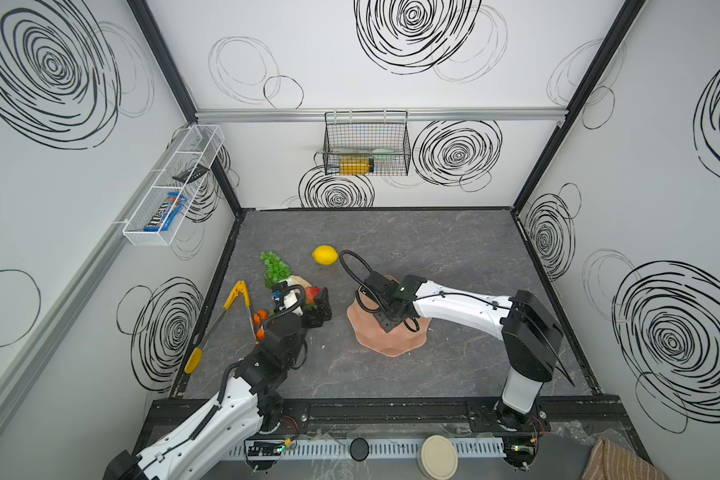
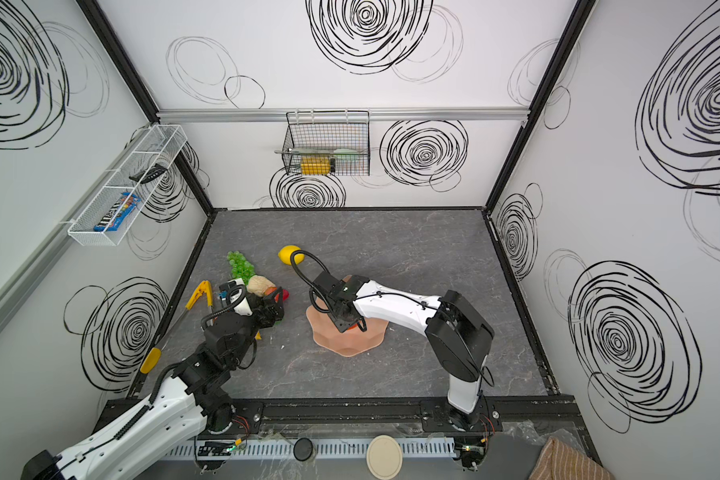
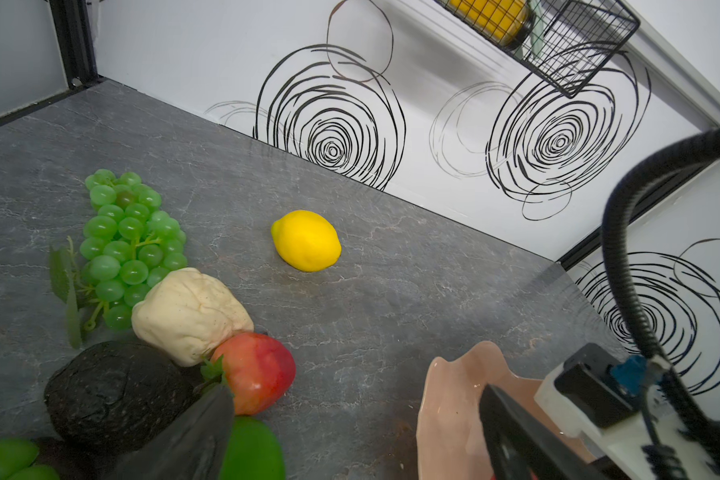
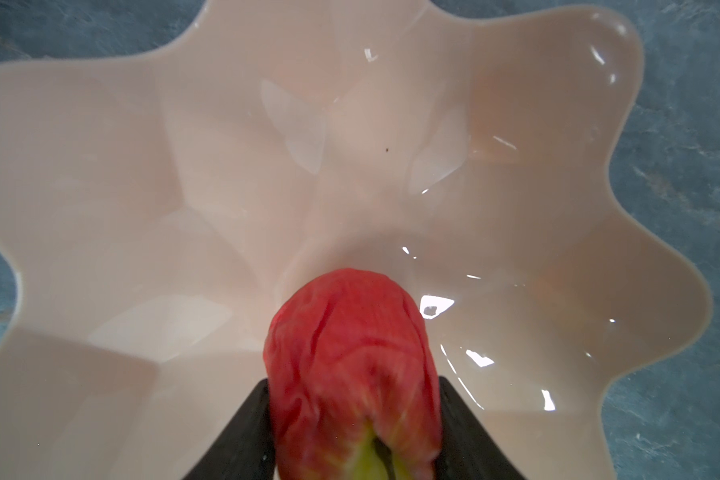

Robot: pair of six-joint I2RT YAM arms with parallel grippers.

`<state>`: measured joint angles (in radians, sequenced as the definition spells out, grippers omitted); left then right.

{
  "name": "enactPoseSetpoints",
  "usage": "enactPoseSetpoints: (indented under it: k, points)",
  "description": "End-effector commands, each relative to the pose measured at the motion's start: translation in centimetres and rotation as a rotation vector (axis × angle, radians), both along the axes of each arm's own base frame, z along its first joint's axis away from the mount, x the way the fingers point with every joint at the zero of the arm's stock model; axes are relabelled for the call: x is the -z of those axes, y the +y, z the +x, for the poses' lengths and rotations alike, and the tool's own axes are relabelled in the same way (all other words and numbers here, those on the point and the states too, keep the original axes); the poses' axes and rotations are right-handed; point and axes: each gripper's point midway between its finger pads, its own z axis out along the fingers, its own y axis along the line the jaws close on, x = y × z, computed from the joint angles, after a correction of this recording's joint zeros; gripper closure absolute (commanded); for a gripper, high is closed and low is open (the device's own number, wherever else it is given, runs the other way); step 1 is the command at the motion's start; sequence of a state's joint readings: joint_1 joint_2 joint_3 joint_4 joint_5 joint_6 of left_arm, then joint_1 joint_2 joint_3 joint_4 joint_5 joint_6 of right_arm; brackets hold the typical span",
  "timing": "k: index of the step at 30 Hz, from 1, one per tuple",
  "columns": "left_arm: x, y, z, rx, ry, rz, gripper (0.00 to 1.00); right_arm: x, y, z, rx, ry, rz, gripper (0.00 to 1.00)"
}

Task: Place and organize the fake fruits in the fruit bowl
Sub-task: 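Lower the red apple into the bowl with the right gripper while the left gripper withdraws, then open the right gripper and lift it off the apple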

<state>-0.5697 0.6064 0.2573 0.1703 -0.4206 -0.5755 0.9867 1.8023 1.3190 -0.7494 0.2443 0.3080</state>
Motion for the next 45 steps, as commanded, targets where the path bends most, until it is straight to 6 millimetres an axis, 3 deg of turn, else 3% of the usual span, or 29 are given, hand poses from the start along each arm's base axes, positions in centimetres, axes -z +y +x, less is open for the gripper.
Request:
enactPoseSetpoints:
  k: [1, 7, 16, 29, 34, 39, 45]
  points:
    - [-1.7, 0.0, 0.2, -0.008, -0.043, -0.012, 0.04, 0.2, -0.3, -0.2, -0.017, 0.002, -0.061, 0.61]
    - [-1.8, 0.3, 0.1, -0.019, -0.05, -0.016, 0.04, 0.6, 0.0, -0.3, -0.034, -0.004, -0.105, 0.57]
    - [-1.5, 0.3, 0.2, -0.021, -0.041, -0.009, 0.04, 0.7, 0.5, -0.3, -0.045, -0.008, -0.105, 0.31]
    - [-1.0, 0.3, 0.5, -0.027, -0.031, -0.001, 0.04, -1.0, 1.3, -0.5, -0.059, -0.017, -0.039, 0.13]
    - [-0.6, 0.2, 0.8, -0.021, -0.019, 0.003, 0.04, -3.6, 1.3, -0.6, -0.06, -0.053, 0.031, 0.1]
    - [-0.6, -0.4, 1.0, 0.006, -0.015, -0.013, 0.04, -8.1, 0.7, -0.6, -0.056, -0.152, 0.171, 0.1]
    - [-0.7, -0.9, 1.6, 0.0, 0.023, -0.027, 0.02, -12.5, -2.1, -1.2, -0.017, -0.332, 0.378, 0.11]
